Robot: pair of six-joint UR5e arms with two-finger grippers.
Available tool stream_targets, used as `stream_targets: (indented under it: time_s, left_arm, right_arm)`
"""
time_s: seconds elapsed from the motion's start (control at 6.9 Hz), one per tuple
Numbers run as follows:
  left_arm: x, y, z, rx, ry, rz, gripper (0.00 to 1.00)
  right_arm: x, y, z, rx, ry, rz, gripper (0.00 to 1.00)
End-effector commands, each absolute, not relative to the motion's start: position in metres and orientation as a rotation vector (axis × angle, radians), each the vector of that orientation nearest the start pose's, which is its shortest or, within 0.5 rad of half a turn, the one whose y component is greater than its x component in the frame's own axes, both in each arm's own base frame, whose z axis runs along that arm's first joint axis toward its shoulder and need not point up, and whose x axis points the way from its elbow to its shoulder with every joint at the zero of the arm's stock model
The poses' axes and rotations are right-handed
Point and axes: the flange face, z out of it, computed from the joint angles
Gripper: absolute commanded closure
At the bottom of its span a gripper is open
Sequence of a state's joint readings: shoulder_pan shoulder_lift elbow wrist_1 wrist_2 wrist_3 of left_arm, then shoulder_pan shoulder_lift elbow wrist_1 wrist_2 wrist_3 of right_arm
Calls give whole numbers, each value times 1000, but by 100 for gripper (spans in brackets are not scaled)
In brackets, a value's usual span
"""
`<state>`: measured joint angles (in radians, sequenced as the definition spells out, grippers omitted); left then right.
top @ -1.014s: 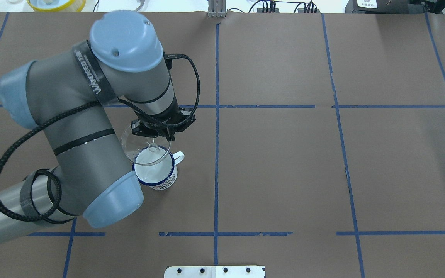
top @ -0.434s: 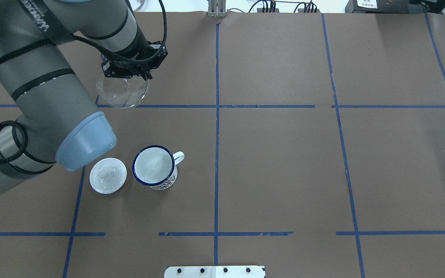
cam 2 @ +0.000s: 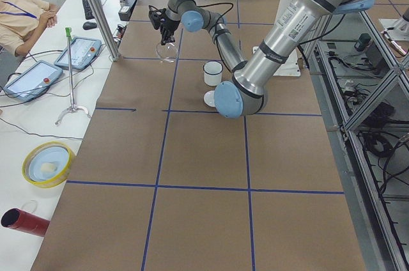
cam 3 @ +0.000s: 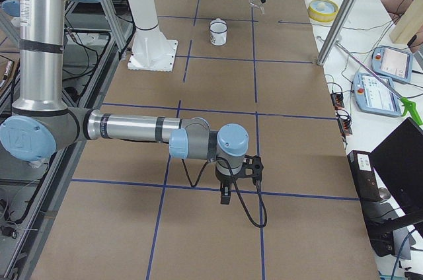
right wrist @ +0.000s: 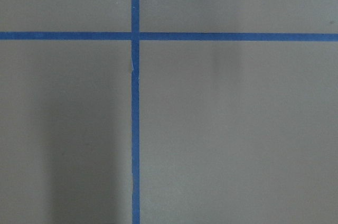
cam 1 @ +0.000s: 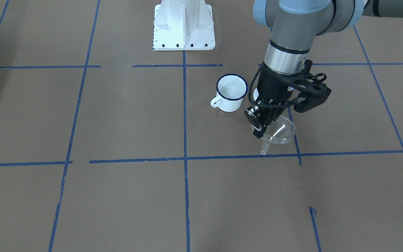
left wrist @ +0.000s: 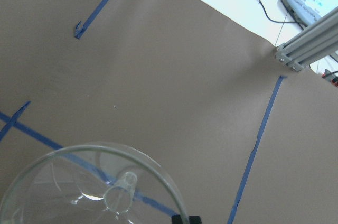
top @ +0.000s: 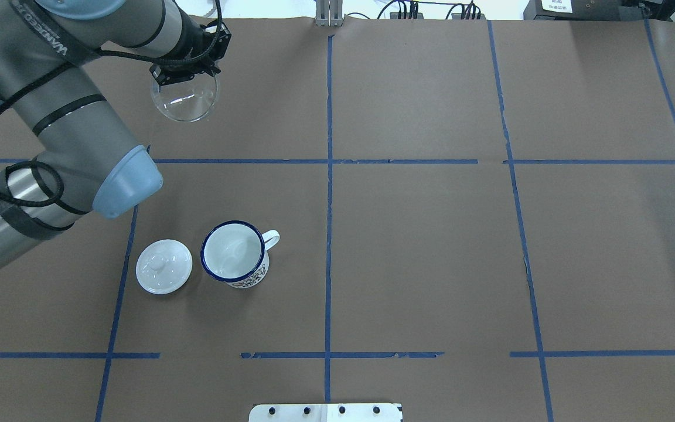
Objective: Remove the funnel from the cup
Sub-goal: 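Carry the funnel farther from the robot and lower it onto the table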
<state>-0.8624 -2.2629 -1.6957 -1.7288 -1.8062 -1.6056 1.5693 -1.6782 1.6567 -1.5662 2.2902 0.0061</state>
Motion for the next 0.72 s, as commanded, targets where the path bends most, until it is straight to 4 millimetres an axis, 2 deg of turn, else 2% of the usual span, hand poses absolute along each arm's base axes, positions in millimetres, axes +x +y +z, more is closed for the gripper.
stream_targets:
  time_s: [0.0,0.29,0.58]
  left_arm:
    - [373,-642,239,257,1059,-822,100]
    - [375,-670,277,383,1119,-939,100]
    - [389,-683,308,428,1175,-931,100]
  right_arm:
    - [67,-445,670,-19,-719,10,0]
    - [67,-445,670,-19,-719,10,0]
    - [67,-445,670,-19,-719,10,0]
